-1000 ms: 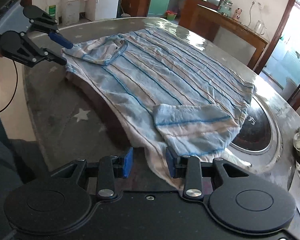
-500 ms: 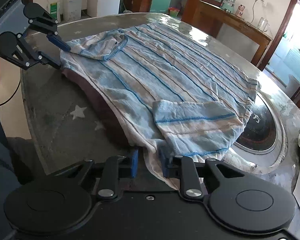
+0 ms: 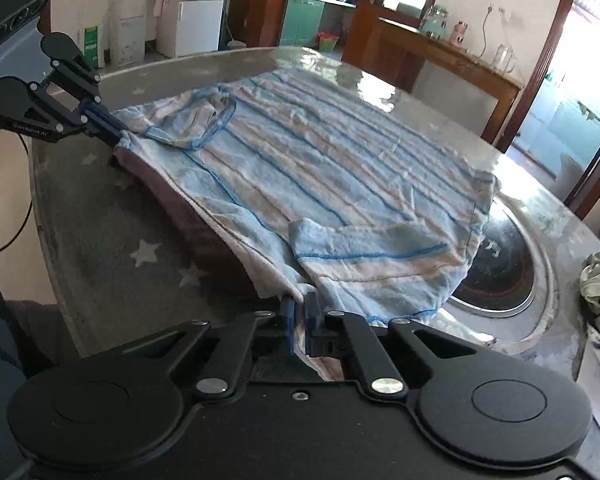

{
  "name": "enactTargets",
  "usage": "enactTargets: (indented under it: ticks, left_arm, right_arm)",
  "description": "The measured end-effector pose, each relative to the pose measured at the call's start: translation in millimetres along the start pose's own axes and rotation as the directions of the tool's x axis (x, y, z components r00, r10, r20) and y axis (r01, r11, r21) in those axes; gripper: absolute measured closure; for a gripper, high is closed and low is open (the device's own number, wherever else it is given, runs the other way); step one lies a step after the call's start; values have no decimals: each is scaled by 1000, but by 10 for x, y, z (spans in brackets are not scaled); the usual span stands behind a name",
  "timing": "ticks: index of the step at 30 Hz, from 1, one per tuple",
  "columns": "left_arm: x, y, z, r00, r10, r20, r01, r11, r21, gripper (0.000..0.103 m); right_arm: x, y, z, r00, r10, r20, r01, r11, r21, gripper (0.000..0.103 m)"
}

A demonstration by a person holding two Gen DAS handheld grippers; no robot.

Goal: Fold clothes

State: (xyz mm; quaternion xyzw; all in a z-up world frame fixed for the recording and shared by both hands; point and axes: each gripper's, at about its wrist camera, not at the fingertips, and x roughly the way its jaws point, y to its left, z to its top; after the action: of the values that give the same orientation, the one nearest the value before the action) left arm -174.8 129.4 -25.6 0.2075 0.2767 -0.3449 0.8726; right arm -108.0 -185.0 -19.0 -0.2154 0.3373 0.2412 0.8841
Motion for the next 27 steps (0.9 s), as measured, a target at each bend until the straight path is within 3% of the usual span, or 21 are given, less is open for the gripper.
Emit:
enactTargets:
  ticks: [7,13,17,20,24,27]
  left_arm:
    - [-547,74,28,996,-26,86,36,992,-119,99]
    - [-880,203,50,985,56,166,-14,970,-242,99]
    - [-702,200,30,997,39,73,-25,982,-189,99]
    - [-476,-50,14,999,23,-23,-23,1000,-2,98]
    - [-317,-172,-80,997,-8,-77,16,995,102,96]
    - [-173,-200,-141,992,-28,-121,46,987,152,83]
  right_arm:
    - [-390,107,-8,1000,22,11,-22,1000,-19,98]
    - [-711,89,74,999,31,36,-31,1000,-5,100]
    - [-612,-51,155,999,9,38,-10,1000,15,101]
    - [-455,-69,148,999,34,-3,-34,999,-2,101]
    - [-392,10,107,997,73,-37,-74,997,-35,99]
    - [-402,94,62,994,97,-49,-100,994,-50,97]
